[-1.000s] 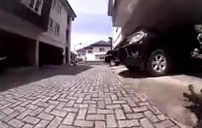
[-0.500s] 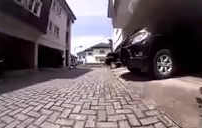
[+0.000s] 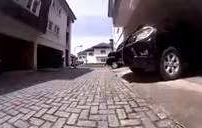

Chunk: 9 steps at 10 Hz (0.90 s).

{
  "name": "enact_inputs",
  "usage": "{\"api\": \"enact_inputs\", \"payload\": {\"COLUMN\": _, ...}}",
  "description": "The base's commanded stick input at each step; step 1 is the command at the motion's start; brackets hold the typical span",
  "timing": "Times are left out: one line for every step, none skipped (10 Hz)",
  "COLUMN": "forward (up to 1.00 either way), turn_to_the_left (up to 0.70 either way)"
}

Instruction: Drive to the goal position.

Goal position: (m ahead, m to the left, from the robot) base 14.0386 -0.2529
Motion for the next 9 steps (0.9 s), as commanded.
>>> {"api": "enact_inputs", "payload": {"forward": 0.5, "turn_to_the_left": 0.0}}
{"api": "enact_inputs", "payload": {"forward": 0.5, "turn_to_the_left": 0.0}}
{"api": "enact_inputs", "payload": {"forward": 0.5, "turn_to_the_left": 0.0}}
{"api": "enact_inputs", "payload": {"forward": 0.5, "turn_to_the_left": 0.0}}
{"api": "enact_inputs", "payload": {"forward": 0.5, "turn_to_the_left": 0.0}}
{"api": "enact_inputs", "payload": {"forward": 0.5, "turn_to_the_left": 0.0}}
{"api": "enact_inputs", "payload": {"forward": 0.5, "turn_to_the_left": 0.0}}
{"api": "enact_inputs", "payload": {"forward": 0.5, "turn_to_the_left": 0.0}}
{"api": "enact_inputs", "payload": {"forward": 0.5, "turn_to_the_left": 0.0}}
